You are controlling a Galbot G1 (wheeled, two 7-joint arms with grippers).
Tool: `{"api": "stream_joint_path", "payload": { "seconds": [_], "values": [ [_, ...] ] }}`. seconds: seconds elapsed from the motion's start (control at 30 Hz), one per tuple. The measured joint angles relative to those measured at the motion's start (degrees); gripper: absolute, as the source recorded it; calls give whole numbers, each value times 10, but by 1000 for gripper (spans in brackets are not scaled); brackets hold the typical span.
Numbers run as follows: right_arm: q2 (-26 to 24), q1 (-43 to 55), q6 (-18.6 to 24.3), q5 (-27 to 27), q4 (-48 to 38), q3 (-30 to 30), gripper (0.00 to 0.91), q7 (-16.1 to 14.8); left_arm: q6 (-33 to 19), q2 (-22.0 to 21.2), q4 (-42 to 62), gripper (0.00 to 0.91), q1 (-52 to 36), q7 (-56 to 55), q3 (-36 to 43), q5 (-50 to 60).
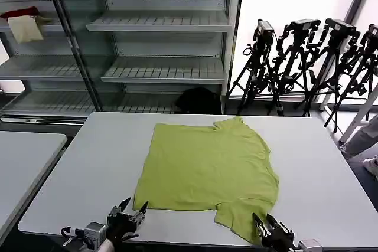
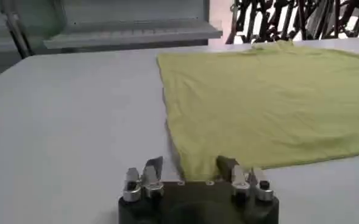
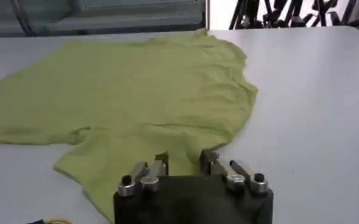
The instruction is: Fold and organize the clothes.
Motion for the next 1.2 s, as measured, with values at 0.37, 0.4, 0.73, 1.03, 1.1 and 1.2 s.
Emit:
{"api": "stream_joint_path", "payload": {
  "seconds": [0.37, 0.4, 0.73, 1.03, 1.1, 1.2],
  "values": [
    [7, 14, -2, 17, 3, 6, 0, 6, 0, -7, 1, 0, -8, 8, 3, 0],
    [8, 15, -2, 20, 3, 7, 0, 7, 0, -8, 1, 0, -9, 9, 2, -1],
    [17, 43, -1, 43, 7, 20, 0, 14, -7, -23, -3, 0, -32, 19, -11, -21],
    [26, 91, -2, 41, -13, 29, 0, 12, 0, -46, 4, 0, -76, 21, -17, -40],
    [28, 105, -2, 38, -20, 31, 0, 8, 1, -51, 10, 0, -89, 20, -15, -41],
    [29, 126, -2, 30, -32, 33, 0, 1, 1, -60, 23, 0, -108, 19, -10, -40]
  ]
}}
